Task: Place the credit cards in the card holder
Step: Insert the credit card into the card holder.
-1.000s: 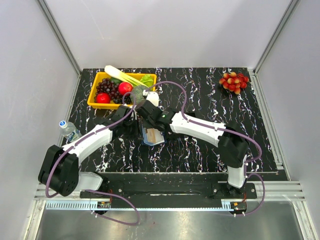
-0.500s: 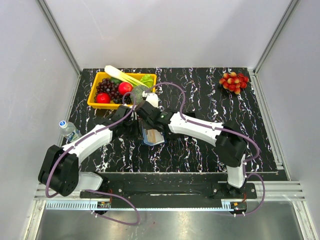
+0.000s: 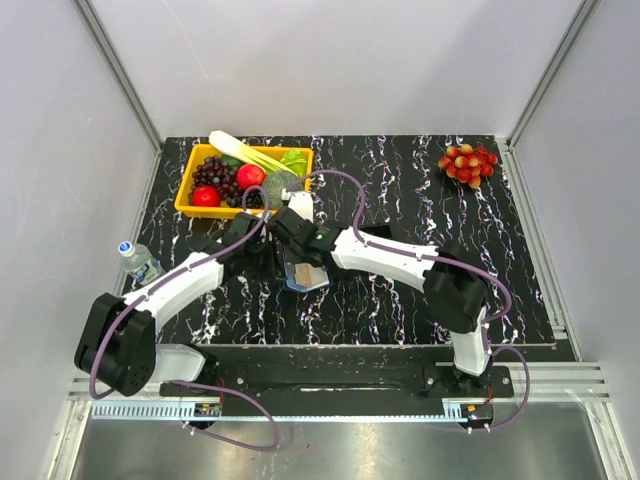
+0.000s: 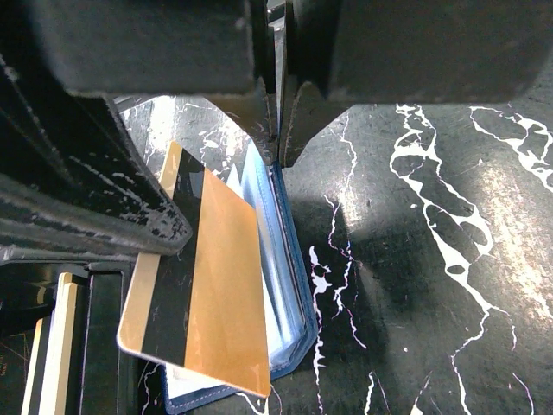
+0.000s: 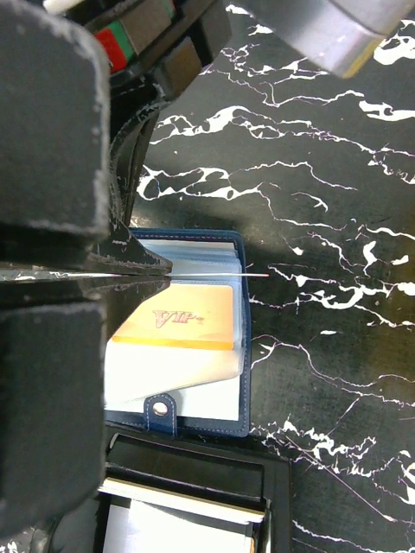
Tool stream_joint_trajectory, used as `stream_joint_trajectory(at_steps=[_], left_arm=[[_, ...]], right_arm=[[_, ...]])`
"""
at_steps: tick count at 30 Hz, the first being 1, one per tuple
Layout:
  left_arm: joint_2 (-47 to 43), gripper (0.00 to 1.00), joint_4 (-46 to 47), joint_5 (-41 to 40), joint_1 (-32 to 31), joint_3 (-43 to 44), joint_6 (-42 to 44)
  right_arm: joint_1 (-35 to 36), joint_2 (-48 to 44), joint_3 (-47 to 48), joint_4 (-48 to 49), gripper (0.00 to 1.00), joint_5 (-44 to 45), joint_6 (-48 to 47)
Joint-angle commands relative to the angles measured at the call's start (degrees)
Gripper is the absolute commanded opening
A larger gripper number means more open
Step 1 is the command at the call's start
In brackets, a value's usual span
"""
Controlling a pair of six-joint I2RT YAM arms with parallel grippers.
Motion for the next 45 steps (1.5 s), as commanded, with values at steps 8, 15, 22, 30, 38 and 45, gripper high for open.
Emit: stream_joint_trajectory(at_steps=[8,15,22,30,38,45], left_arm=[[-2.98,0.0,2.34,-1.16,0.07,-0.83,-1.1],[-3.5,0.0,1.9,-3.18,0.07,-2.41,-1.45],[-3.68,0.0,1.64,-4.85,0.07,-4.79,-2.16],[-2.8,0.0,1.55,-5.82,0.07,-4.44,-1.63],[-2.63,0.0,1.02,-5.82,0.07,-3.39,-0.75],[-2.19,0.0,1.02,-6.08,0.07,-3.3,-0.31]], right_arm=[[1.44,-2.6,2.12,-3.33,0.0,9.37,-3.26],[1.27,-4.62,-0.42,-4.21,0.0,10.52,-2.82],[-2.24,-5.06,-3.41,-3.51,0.0,2.97,-1.77],[-6.9,-5.85,-8.77,-1.05,0.0,-5.98,-2.91],[-7.52,-8.05,-8.95,4.39,0.0,-12.41,-4.58],[-9.53,-8.93,-12.1,11.33,0.0,-24.34,-3.01]])
